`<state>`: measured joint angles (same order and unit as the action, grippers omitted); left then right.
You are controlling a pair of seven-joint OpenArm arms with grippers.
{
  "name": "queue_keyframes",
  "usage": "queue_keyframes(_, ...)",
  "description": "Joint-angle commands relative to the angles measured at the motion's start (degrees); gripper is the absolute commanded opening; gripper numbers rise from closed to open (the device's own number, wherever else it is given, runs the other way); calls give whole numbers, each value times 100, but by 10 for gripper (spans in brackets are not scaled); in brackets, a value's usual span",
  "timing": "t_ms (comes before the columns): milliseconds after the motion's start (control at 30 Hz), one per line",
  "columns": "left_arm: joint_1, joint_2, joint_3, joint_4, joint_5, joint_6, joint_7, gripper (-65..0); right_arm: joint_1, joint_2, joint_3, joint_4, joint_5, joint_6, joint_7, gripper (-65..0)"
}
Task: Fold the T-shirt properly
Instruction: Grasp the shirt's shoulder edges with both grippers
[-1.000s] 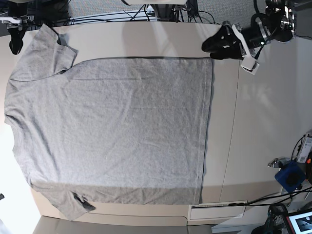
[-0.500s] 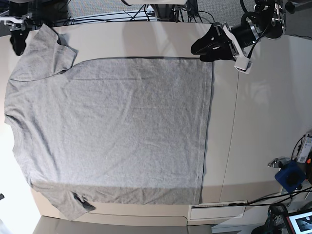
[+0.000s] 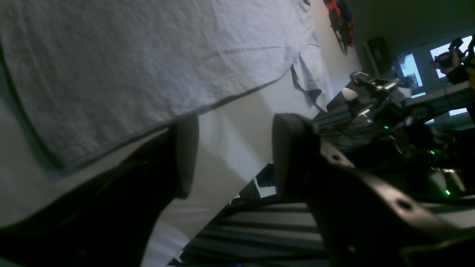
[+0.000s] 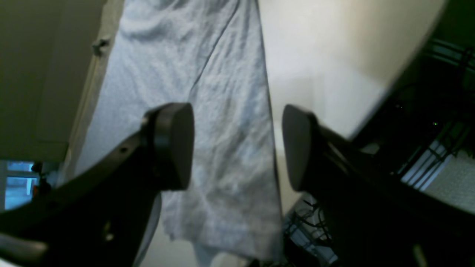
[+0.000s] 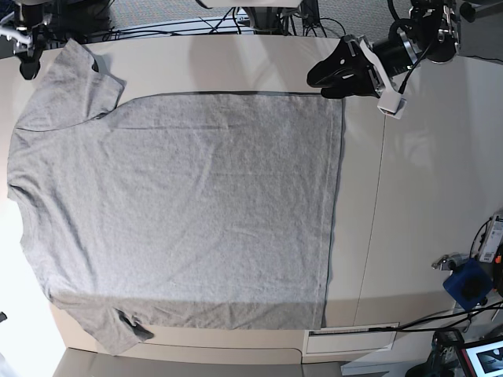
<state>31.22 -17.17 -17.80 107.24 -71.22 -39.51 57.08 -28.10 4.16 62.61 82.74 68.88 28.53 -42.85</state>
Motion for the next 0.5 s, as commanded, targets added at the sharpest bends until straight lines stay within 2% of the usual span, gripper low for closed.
queue_keyframes(0, 4, -44, -33, 101, -214, -49, -4, -324, -33, 122, 48, -42, 92, 127, 79, -281)
queue_keyframes(100, 4, -46, -33, 103, -216, -49, -2, -324, 52, 216, 44, -319, 90, 256, 42, -281)
queue_keyframes(467, 4, -44, -33, 103, -256, -49, -4, -324, 190, 474, -90, -1010, -275, 247, -20, -281)
